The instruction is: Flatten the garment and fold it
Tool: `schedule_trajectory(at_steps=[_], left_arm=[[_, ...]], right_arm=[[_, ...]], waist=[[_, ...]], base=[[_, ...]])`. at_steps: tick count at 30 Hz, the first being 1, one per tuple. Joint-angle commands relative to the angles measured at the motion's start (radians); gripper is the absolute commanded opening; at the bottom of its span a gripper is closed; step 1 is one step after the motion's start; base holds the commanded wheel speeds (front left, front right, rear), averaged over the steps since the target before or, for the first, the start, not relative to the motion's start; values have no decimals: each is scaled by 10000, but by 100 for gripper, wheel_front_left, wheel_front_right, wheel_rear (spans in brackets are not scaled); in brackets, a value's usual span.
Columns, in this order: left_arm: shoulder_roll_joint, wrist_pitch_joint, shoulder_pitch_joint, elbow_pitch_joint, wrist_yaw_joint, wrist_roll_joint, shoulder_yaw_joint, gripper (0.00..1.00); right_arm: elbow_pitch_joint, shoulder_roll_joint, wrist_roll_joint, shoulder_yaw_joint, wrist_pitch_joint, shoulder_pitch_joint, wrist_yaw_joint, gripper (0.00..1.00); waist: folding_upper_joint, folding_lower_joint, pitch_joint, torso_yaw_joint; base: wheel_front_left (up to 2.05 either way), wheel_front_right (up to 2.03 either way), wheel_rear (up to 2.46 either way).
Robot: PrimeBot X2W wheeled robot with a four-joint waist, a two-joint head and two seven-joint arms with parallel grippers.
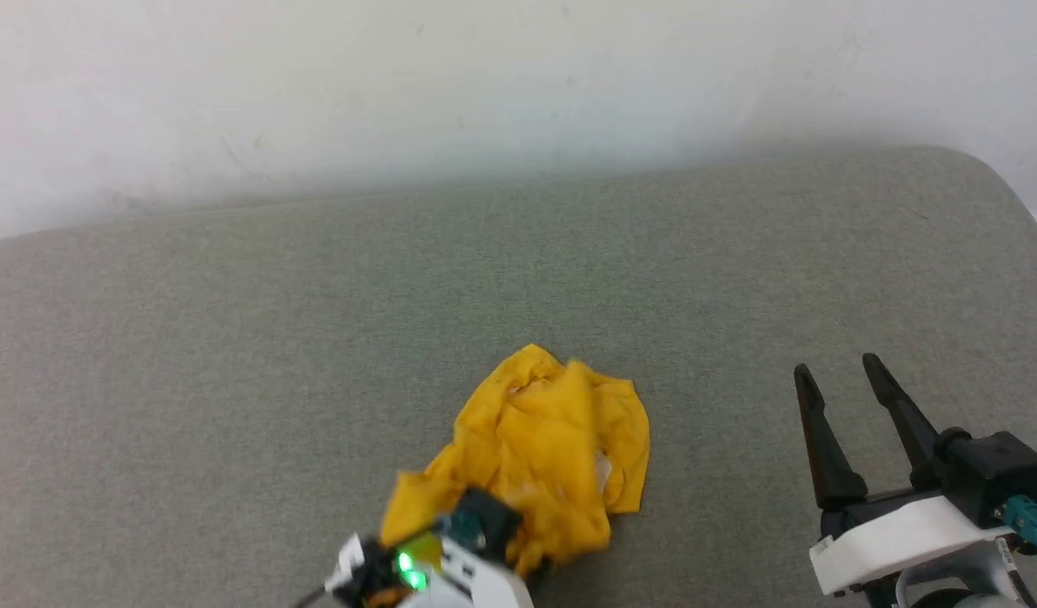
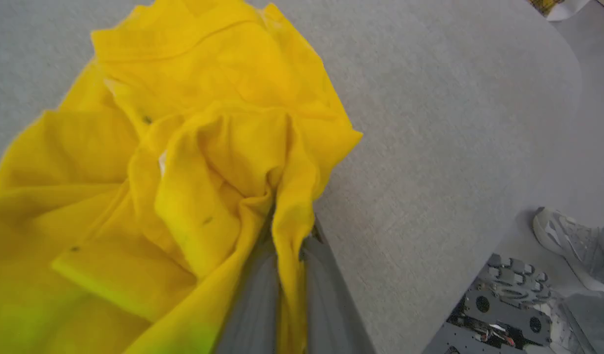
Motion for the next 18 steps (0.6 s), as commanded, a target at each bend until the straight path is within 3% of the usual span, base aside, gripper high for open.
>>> schedule_trajectory(at_steps=[1, 2, 3, 8, 14, 18], left_arm=[[-6, 26, 350, -45, -26, -38, -125, 0], [-81, -12, 579, -76, 39, -120, -170, 65], [-93, -85, 719, -125, 93, -88, -226, 100], [-244, -721, 1333, -1141, 607, -294, 122, 100], [98, -786, 1702, -3046, 1254, -353, 823, 100], [371, -665, 1359, -3403, 1302, -147, 1050, 100]], right_arm=[[-43, 22, 75, 48, 21, 79, -9, 100], [-48, 22, 78, 63, 27, 86, -9, 100], [-51, 22, 78, 59, 28, 103, -9, 100], [-68, 22, 28, 35, 80, 269, -9, 100], [-166, 22, 43, -74, 149, 493, -9, 100], [-251, 22, 49, -85, 174, 513, -9, 100]], waist=[[0, 1, -60, 101], [0, 1, -71, 128], [0, 1, -97, 163], [0, 1, -334, 294], [0, 1, -555, 538], [0, 1, -514, 645]], base=[[0, 0, 0], [0, 0, 0], [0, 0, 0], [0, 0, 0], [0, 0, 0], [0, 0, 0]])
